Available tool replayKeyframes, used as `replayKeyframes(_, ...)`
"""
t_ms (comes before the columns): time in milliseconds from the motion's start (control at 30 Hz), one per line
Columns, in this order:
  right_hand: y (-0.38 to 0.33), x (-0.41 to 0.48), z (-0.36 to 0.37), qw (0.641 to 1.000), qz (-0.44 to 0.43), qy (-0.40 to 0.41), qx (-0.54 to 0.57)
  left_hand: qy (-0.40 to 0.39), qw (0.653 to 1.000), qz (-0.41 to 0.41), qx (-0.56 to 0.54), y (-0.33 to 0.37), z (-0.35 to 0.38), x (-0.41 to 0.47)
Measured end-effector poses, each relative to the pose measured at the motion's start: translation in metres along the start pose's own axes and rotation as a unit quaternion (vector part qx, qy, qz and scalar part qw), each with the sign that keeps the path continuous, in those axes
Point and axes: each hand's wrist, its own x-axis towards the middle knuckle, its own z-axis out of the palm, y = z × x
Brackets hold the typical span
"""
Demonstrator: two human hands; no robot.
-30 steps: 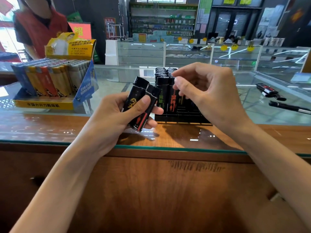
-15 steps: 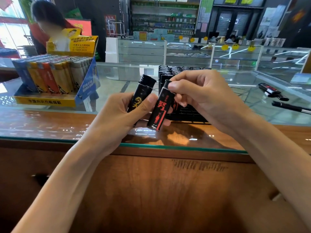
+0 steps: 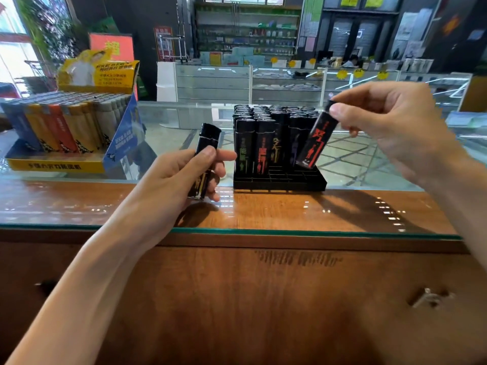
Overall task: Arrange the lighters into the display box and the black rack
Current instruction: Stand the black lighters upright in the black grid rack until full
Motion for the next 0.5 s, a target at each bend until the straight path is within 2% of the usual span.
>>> replayKeyframes(233,0.012,0.003,-0.014,0.995,-0.023,0.009,-0.092,-0.006,0.999,0.039,0.037,-0.001,0.002,0.001)
replayKeyframes(500,0.011,0.004,-0.005,0.979,-0.079,-0.008,-0.189,-0.009,0.999,0.037,0.019,-0.002,0.002,0.002)
